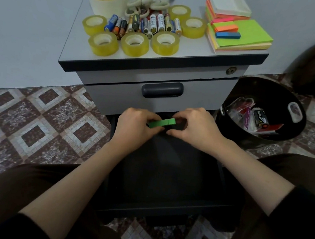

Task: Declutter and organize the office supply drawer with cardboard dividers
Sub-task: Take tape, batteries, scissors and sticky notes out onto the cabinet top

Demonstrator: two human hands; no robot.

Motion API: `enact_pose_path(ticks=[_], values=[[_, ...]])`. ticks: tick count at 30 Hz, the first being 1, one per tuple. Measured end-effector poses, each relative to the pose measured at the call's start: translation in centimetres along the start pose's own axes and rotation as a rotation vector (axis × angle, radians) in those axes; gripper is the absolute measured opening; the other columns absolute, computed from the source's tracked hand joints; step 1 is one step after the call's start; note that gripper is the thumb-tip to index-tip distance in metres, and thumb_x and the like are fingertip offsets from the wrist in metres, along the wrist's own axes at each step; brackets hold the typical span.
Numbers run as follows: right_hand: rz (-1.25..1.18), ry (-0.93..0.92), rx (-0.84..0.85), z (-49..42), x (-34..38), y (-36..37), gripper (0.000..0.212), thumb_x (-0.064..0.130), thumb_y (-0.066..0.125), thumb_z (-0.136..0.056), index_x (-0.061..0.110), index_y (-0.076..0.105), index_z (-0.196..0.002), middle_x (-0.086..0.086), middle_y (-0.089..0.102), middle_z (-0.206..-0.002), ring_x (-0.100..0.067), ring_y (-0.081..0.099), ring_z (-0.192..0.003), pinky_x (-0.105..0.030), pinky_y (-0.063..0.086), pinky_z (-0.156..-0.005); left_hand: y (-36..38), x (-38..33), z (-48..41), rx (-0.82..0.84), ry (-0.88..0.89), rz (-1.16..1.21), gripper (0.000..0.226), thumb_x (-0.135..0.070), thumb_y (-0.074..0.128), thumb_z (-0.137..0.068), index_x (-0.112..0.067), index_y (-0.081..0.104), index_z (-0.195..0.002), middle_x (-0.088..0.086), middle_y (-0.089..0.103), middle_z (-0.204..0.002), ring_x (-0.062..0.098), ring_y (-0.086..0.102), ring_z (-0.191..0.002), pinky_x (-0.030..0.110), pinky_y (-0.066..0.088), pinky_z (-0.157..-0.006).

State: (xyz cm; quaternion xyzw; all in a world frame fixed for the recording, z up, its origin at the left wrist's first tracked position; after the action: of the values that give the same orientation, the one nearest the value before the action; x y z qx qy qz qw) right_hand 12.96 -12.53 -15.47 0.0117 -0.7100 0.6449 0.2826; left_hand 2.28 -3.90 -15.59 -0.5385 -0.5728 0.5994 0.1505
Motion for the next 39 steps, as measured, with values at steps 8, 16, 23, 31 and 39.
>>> enact_pose_path(ticks=[8, 16, 23, 31, 39], values=[[0.055, 0.034, 0.019, 0.5, 0.3, 0.4, 0.033, 0.037, 0.061, -0.085, 0.015, 0.069, -0.108, -0.002, 0.069, -0.091, -0.017, 0.063, -0.084, -0.03, 0.051, -0.071, 0.9, -0.4, -0.1, 0.033, 0.021, -0.118, 0.028, -0.034, 0.069, -0.081, -0.018, 0.072, -0.103, 0.003, 0.072, -0.094, 0.023, 0.064, -0.089, 0.03, 0.044, -0.079], [0.078, 0.034, 0.058, 0.7, 0.4, 1.1, 0.027, 0.032, 0.059, -0.088, 0.016, 0.068, -0.107, -0.002, 0.066, -0.09, -0.017, 0.059, -0.08, -0.026, 0.043, -0.063, 1.3, -1.5, -0.4, 0.048, 0.102, -0.173, 0.026, -0.03, 0.067, -0.083, -0.015, 0.072, -0.104, 0.005, 0.072, -0.094, 0.024, 0.064, -0.088, 0.033, 0.042, -0.083], [0.122, -0.012, 0.054, 0.5, 0.2, 1.0, 0.026, 0.033, 0.06, -0.086, 0.023, 0.068, -0.109, -0.003, 0.066, -0.102, -0.023, 0.06, -0.097, -0.032, 0.046, -0.073, 1.8, -2.2, -0.2, 0.09, 0.2, -0.22, 0.02, -0.029, 0.066, -0.068, -0.014, 0.075, -0.078, 0.001, 0.07, -0.067, 0.023, 0.065, -0.06, 0.037, 0.05, -0.07], [0.154, 0.0, 0.012, 0.0, -0.3, 0.3, 0.025, 0.033, 0.055, -0.091, 0.03, 0.067, -0.113, 0.0, 0.068, -0.102, -0.021, 0.06, -0.095, -0.026, 0.037, -0.065, 1.7, -2.2, -0.4, 0.098, 0.226, -0.245, 0.027, -0.016, 0.08, -0.062, -0.008, 0.075, -0.087, 0.006, 0.072, -0.075, 0.026, 0.069, -0.067, 0.042, 0.05, -0.072], [0.137, -0.012, 0.044, 0.1, -0.1, 0.8, 0.025, 0.033, 0.058, -0.088, 0.025, 0.069, -0.11, -0.002, 0.067, -0.101, -0.022, 0.06, -0.094, -0.029, 0.046, -0.072, 1.9, -2.1, -0.5, 0.123, 0.248, -0.232, 0.024, -0.014, 0.081, -0.062, -0.008, 0.076, -0.084, 0.009, 0.068, -0.069, 0.03, 0.063, -0.061, 0.039, 0.048, -0.065]])
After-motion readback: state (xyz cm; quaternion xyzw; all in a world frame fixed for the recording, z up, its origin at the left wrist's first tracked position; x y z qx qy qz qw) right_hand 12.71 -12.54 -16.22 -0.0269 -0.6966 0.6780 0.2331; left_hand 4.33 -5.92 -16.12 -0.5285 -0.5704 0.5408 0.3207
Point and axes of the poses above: each hand's wrist, its own z-axis away from the middle knuckle, its own y-axis out of the palm, x = y × z, the point moved 6 cm from there along -z, towards the middle knuckle
